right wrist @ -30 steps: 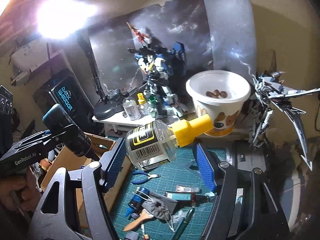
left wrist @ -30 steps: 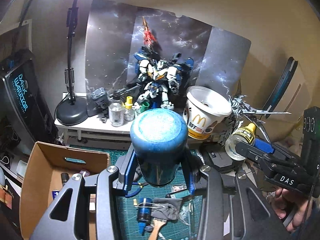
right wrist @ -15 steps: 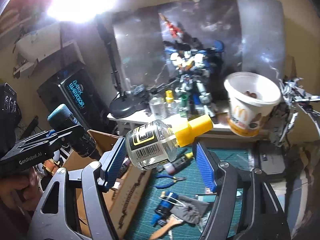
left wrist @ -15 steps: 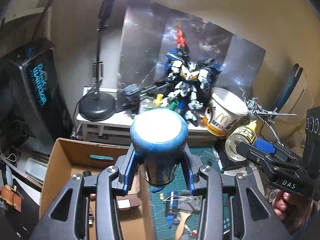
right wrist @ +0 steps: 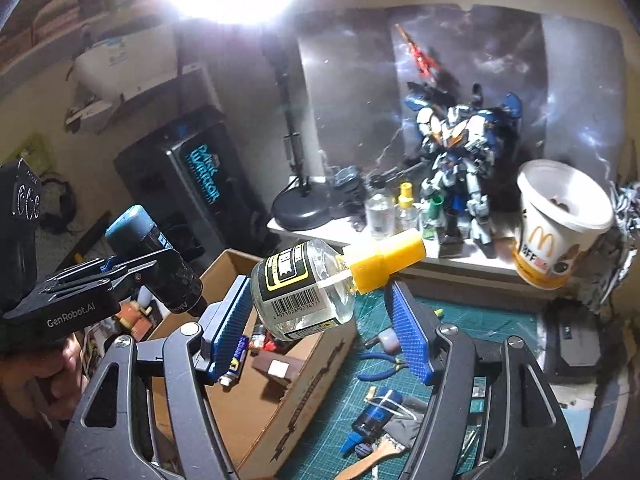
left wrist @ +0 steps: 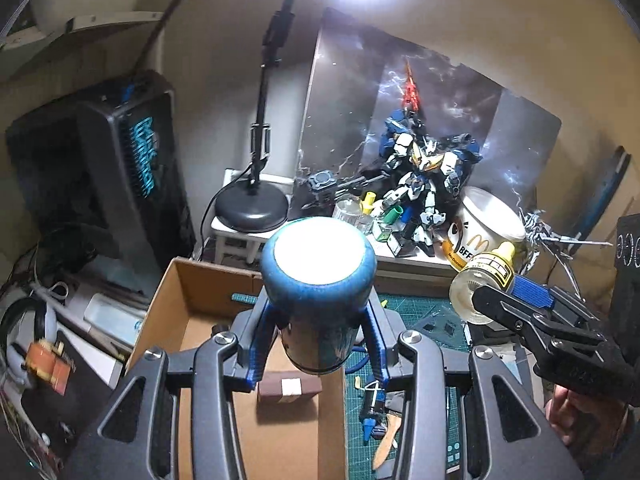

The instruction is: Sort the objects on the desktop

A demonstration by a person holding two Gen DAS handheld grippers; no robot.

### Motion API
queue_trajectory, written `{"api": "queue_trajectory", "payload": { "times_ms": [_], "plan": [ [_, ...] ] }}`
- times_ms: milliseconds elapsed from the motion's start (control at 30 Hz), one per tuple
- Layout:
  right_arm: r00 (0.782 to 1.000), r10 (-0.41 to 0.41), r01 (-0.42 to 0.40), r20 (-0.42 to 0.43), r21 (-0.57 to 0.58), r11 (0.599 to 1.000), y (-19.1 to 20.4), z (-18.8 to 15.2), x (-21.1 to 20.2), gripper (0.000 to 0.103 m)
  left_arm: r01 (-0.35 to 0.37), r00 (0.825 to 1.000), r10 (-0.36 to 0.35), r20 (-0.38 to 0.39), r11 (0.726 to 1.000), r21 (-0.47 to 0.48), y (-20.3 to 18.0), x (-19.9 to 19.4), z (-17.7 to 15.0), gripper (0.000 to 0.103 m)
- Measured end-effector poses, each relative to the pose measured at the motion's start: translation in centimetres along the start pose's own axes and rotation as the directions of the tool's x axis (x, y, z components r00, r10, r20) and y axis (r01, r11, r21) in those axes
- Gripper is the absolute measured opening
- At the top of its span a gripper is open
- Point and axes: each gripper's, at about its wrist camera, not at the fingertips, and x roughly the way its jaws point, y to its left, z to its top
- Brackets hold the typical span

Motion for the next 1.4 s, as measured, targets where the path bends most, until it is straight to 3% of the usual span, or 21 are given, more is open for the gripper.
{"api": "queue_trajectory", "payload": {
  "times_ms": [200,467,1067,1200,1400],
  "plan": [
    [0.998,0.07,-0.07,0.0,-0.009,0.998,0.2,-0.5,-0.6,0.065,-0.077,0.997,0.077,0.005,0.997,-0.025,-0.4,-1.8,-0.9,0.041],
    [0.993,0.119,-0.12,-0.019,-0.027,0.992,0.8,-1.2,-0.4,0.065,-0.109,0.994,0.109,-0.009,0.994,-0.031,-0.2,-2.5,-1.8,0.041],
    [0.993,0.052,-0.059,-0.102,-0.063,0.996,4.6,-1.4,3.6,0.065,-0.042,0.986,0.059,-0.157,0.993,0.111,5.5,1.6,-2.2,0.041],
    [0.985,0.07,-0.083,-0.157,-0.074,0.994,5.8,-2.3,5.7,0.065,-0.016,0.978,0.056,-0.201,0.98,0.198,6.4,2.9,-2.8,0.041],
    [0.964,0.099,-0.122,-0.245,-0.077,0.99,6.9,-4.3,8.9,0.065,0.04,0.952,0.062,-0.301,0.945,0.323,7.9,5.9,-4.8,0.041]
  ]
}}
